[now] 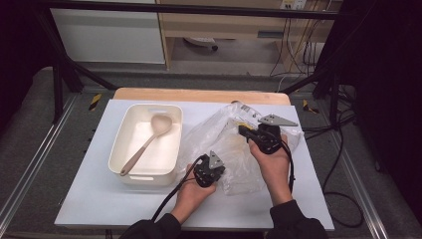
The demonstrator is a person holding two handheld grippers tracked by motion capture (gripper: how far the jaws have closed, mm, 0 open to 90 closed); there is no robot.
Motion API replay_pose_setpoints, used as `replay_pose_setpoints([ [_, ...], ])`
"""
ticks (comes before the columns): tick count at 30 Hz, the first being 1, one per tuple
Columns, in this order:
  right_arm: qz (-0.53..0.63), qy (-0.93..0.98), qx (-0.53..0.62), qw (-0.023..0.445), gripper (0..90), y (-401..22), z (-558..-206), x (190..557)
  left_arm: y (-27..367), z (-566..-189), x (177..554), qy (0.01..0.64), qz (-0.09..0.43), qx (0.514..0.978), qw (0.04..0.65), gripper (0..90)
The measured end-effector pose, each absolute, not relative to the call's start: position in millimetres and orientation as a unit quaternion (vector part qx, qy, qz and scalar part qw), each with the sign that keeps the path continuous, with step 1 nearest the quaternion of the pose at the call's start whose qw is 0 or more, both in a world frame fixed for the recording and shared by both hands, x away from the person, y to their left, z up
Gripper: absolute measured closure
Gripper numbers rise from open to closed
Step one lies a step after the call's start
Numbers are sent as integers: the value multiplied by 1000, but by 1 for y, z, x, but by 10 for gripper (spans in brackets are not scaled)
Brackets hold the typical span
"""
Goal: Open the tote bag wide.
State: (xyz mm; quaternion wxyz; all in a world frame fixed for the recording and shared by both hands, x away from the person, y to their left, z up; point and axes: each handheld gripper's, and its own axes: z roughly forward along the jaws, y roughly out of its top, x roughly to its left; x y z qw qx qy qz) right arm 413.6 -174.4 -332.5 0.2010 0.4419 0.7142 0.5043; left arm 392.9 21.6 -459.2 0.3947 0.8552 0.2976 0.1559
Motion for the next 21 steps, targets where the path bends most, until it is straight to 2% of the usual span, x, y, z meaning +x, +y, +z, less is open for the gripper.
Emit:
replay_pose_setpoints([
  [8, 522, 703, 433, 214, 900, -176, -308, 410, 21, -459, 397, 294, 151, 857, 395, 900],
  [21, 540, 684, 436, 226, 900, -189, -291, 407, 20, -458, 403, 284, 145, 865, 387, 900],
])
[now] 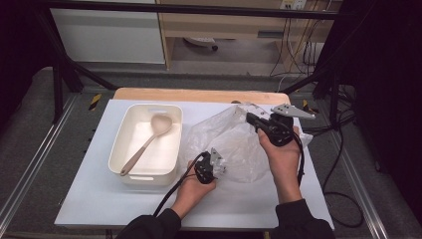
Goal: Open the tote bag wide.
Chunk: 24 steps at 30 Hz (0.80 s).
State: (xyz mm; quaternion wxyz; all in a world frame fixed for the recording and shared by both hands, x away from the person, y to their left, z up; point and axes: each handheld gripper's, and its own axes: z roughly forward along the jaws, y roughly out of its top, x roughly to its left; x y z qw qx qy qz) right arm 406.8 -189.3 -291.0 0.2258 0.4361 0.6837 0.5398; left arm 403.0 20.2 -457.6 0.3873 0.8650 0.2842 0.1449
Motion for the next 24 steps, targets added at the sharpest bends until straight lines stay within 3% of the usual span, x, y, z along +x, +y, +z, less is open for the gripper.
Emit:
replay_pose_setpoints([
  [18, 549, 671, 442, 229, 900, -200, -286, 405, 20, -458, 402, 285, 148, 863, 389, 900],
  [24, 535, 686, 443, 217, 900, -196, -301, 410, 20, -453, 400, 291, 157, 856, 397, 900],
])
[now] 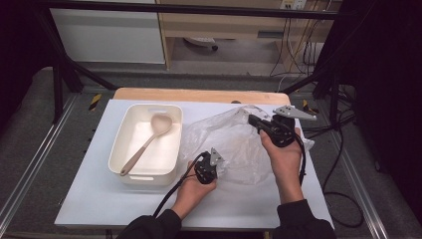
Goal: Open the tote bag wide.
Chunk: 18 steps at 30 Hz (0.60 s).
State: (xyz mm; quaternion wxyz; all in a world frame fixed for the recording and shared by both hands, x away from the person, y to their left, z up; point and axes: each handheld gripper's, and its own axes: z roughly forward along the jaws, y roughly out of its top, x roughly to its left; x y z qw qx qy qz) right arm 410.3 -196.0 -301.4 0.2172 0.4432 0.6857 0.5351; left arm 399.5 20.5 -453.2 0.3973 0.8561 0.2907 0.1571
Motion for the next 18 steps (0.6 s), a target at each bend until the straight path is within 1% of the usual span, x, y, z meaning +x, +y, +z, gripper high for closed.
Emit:
replay_pose_setpoints([
  [7, 520, 696, 449, 208, 900, -198, -318, 414, 31, -431, 389, 295, 159, 840, 426, 900],
  [12, 517, 699, 450, 205, 900, -200, -322, 413, 43, -406, 378, 293, 160, 830, 446, 900],
  [18, 511, 704, 449, 202, 900, -201, -326, 412, 59, -373, 369, 294, 146, 822, 466, 900],
])
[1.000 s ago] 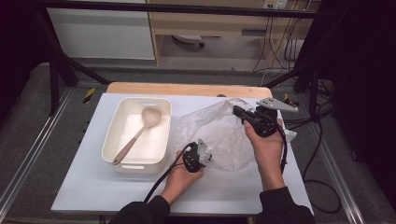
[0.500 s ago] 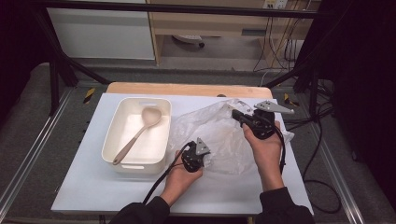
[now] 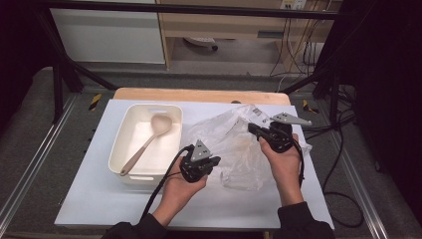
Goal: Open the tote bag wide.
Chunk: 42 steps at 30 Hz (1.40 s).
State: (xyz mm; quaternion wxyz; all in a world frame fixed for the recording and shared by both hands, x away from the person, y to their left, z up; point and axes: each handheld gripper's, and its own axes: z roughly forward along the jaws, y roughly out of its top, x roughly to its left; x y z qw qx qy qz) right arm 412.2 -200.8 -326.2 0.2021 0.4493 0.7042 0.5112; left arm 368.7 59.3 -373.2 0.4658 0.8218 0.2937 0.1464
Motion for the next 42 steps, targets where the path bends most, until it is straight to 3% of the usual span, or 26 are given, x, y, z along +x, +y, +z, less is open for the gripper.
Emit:
replay_pose_setpoints([
  [3, 510, 705, 449, 201, 900, -200, -327, 412, 66, -357, 364, 291, 153, 821, 468, 900],
  [14, 511, 706, 447, 202, 900, -200, -325, 412, 97, -332, 367, 330, 186, 811, 447, 403],
  [21, 508, 710, 444, 201, 900, -198, -328, 412, 125, -326, 379, 371, 197, 794, 439, 179],
  [32, 503, 715, 442, 200, 900, -196, -332, 412, 176, -316, 390, 419, 235, 758, 442, 91],
  [42, 500, 719, 440, 199, 900, -197, -333, 412, 220, -311, 381, 453, 238, 744, 429, 146],
])
